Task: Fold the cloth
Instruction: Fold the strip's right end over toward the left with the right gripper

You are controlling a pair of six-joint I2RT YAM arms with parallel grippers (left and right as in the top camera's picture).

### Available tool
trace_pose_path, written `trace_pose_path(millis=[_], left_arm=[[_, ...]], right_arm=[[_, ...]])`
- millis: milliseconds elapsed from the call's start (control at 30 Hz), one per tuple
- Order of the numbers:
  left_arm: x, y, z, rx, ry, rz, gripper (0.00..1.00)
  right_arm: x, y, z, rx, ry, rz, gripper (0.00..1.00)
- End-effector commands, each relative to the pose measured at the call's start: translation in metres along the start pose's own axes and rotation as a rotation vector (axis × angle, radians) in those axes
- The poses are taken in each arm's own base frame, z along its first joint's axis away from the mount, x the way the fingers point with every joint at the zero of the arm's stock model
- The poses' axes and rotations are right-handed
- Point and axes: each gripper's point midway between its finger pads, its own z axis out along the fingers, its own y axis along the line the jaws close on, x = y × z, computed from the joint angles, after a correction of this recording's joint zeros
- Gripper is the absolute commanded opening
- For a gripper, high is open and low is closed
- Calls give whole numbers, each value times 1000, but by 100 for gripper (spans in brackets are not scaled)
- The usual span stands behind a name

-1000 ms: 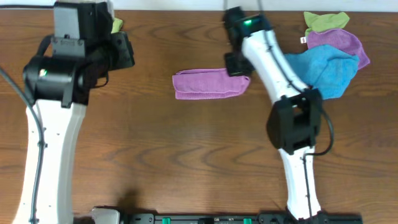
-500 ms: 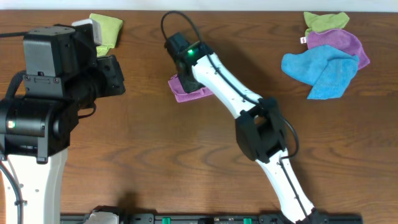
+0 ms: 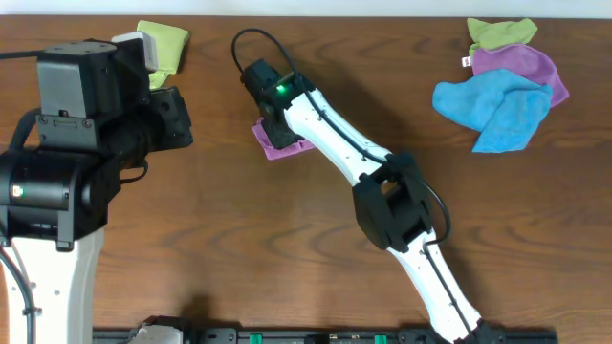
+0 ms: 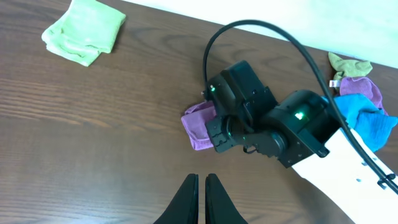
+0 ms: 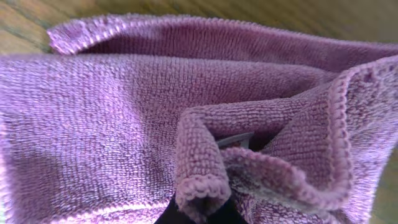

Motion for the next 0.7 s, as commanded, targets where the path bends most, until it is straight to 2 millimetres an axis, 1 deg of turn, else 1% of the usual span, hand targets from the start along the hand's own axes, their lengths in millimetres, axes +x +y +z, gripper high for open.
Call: trace_pose_path(millis=[0,33,100,200,333,467,667], left_arm=[[-1,-1,-3,2,-9,13,7],[-2,-1,-3,2,-11,20,7],[-2,-1,-3,2,-11,20,7],[-2,-1,-3,2,-11,20,7],[-2,-1,-3,2,-11,20,7],[-2,-1,-3,2,-11,28,8],[-2,-1,-3,2,-12,29,9]], right_arm=[[-19,4,-21,-18,-69,-9,2],[-25,5,-27,-23,-91,-5,2],[-29,8,-31,-42,-103,-20,1],[-26,20,-32,-90,-94,-54,1],[-24,29,-33,-98,-95,-79,1],[-15,42,-28,-123,-69,-166,1],[-11,52,-30,-111,-73,-289,1]])
